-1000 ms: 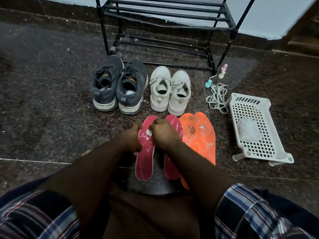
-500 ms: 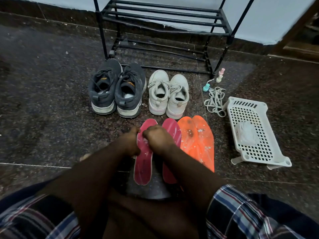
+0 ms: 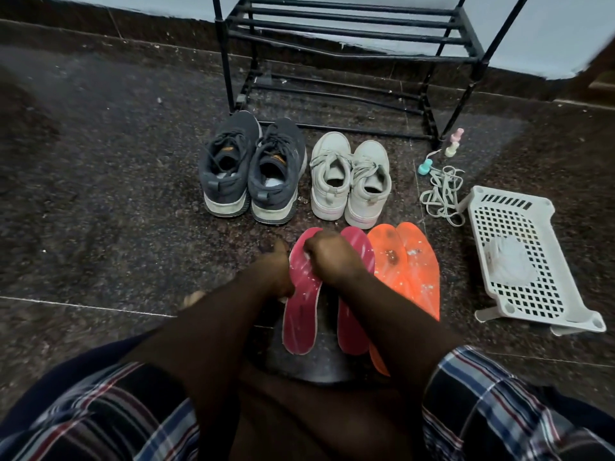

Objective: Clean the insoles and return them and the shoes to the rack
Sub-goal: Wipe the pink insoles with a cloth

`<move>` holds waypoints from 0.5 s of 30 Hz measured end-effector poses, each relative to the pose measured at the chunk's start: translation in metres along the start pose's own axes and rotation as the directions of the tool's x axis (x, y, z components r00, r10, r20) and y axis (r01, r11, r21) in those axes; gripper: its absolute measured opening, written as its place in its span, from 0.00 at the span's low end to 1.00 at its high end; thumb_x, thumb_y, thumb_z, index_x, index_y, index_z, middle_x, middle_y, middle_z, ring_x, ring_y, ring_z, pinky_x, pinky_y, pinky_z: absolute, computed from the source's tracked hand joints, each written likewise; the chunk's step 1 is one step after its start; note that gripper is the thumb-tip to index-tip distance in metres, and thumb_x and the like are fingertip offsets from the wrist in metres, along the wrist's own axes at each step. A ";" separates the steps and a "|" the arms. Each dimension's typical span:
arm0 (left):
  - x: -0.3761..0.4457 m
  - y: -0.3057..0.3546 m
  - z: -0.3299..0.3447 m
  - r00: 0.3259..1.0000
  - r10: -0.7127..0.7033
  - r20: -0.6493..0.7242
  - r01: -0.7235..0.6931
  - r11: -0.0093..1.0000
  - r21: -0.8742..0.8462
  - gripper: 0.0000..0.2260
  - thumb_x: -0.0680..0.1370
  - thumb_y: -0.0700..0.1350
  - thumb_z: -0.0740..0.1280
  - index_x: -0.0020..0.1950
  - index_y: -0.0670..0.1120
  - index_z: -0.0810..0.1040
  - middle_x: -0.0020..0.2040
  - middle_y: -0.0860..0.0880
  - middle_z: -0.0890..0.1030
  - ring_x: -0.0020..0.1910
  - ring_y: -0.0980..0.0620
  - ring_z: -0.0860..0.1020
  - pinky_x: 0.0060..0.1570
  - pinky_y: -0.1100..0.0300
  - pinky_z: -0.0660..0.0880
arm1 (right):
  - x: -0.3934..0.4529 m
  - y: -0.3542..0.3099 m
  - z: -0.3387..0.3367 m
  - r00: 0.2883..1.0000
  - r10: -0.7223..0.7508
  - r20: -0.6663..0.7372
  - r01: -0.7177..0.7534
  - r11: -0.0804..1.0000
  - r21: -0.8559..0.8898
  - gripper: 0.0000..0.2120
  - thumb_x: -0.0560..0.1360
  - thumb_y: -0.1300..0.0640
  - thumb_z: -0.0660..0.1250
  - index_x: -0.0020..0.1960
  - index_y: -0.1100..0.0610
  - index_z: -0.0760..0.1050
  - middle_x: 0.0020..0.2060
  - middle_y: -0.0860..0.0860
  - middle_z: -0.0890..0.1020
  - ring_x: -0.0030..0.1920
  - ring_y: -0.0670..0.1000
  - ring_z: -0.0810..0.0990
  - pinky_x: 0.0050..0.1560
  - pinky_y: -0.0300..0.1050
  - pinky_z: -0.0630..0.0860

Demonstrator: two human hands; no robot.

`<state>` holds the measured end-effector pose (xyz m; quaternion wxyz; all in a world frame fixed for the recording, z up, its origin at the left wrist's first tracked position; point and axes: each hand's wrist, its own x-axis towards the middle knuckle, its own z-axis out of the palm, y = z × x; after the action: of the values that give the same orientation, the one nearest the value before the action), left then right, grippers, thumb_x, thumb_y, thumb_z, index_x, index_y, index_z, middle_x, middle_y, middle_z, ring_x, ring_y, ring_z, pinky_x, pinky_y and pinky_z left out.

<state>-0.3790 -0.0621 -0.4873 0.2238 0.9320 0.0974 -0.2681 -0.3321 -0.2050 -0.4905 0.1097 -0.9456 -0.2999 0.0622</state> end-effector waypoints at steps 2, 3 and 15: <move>-0.001 0.001 0.000 1.000 -0.007 -0.003 0.007 1.000 0.001 0.39 0.67 0.42 0.77 0.71 0.42 0.58 0.60 0.37 0.79 0.59 0.38 0.79 0.52 0.50 0.77 | 0.005 0.006 -0.004 0.995 0.091 -0.029 -0.091 0.996 -0.015 0.07 0.69 0.64 0.66 0.46 0.60 0.79 0.43 0.59 0.81 0.46 0.59 0.79 0.41 0.45 0.68; -0.002 0.001 0.000 1.000 -0.011 -0.006 0.011 1.000 -0.005 0.40 0.68 0.42 0.77 0.72 0.41 0.57 0.60 0.36 0.79 0.59 0.37 0.79 0.52 0.50 0.76 | 0.007 0.004 -0.005 0.993 0.116 -0.030 -0.115 0.993 0.004 0.08 0.70 0.64 0.65 0.48 0.59 0.80 0.45 0.59 0.81 0.47 0.59 0.80 0.42 0.44 0.69; -0.005 0.003 -0.002 0.998 -0.063 -0.002 0.063 0.995 -0.082 0.40 0.71 0.40 0.76 0.73 0.39 0.52 0.61 0.38 0.79 0.59 0.40 0.80 0.45 0.54 0.74 | 0.018 0.000 -0.001 0.997 0.078 -0.016 -0.078 0.997 -0.002 0.08 0.73 0.65 0.64 0.49 0.60 0.80 0.45 0.58 0.82 0.47 0.58 0.80 0.48 0.48 0.77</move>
<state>-0.3816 -0.0641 -0.4823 0.2532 0.9190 0.1382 -0.2688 -0.3169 -0.1951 -0.4903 0.1086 -0.9572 -0.2618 0.0585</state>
